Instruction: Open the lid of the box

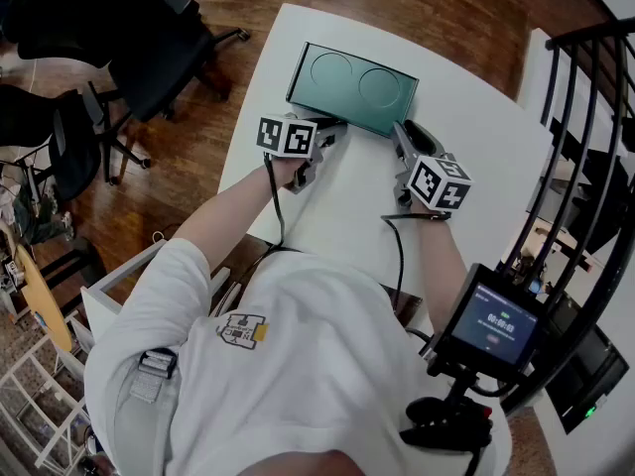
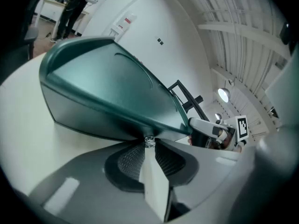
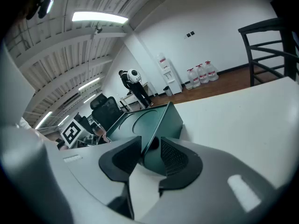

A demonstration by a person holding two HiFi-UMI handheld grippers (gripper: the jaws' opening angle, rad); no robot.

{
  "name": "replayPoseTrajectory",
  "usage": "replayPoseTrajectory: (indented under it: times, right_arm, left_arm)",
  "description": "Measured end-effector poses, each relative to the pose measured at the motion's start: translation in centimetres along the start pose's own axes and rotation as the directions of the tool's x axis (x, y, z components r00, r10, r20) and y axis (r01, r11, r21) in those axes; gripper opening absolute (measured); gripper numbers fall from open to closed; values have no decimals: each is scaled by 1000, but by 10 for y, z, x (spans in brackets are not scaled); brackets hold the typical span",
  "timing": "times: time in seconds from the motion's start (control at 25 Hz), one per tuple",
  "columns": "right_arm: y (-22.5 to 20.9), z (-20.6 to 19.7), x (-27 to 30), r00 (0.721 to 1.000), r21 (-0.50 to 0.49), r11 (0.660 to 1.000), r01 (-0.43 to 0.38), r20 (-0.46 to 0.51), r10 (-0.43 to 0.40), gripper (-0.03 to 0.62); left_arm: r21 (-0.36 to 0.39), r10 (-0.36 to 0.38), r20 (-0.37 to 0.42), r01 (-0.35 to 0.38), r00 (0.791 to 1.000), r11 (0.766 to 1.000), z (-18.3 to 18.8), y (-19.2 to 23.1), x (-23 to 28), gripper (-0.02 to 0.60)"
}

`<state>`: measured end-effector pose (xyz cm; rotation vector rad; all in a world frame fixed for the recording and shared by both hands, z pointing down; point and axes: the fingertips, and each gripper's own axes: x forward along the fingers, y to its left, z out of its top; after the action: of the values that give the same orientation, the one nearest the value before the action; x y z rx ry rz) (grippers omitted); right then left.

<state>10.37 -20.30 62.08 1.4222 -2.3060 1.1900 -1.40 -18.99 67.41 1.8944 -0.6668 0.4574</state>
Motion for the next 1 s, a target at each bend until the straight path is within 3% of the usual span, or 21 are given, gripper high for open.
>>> replayPoseTrajectory:
  times: [0.32,0.72,1.0]
  right_arm:
    - [-4,0,9,1000,5,1000,8,-20,-8,124]
    - [0,-3,-1,1000,31,999,-22,-5,22,127]
    - [1,0,3,999,40,998,-38,6,38,129]
  left_arm:
    - [-20,7,-15,-7,1000,1000,-19,1,-6,66]
    - [-72,15,-31,-17,999,997,-109,-16,-46,67]
    - [-99,18,-11,-19,1000,995,-110,-13,-50,67]
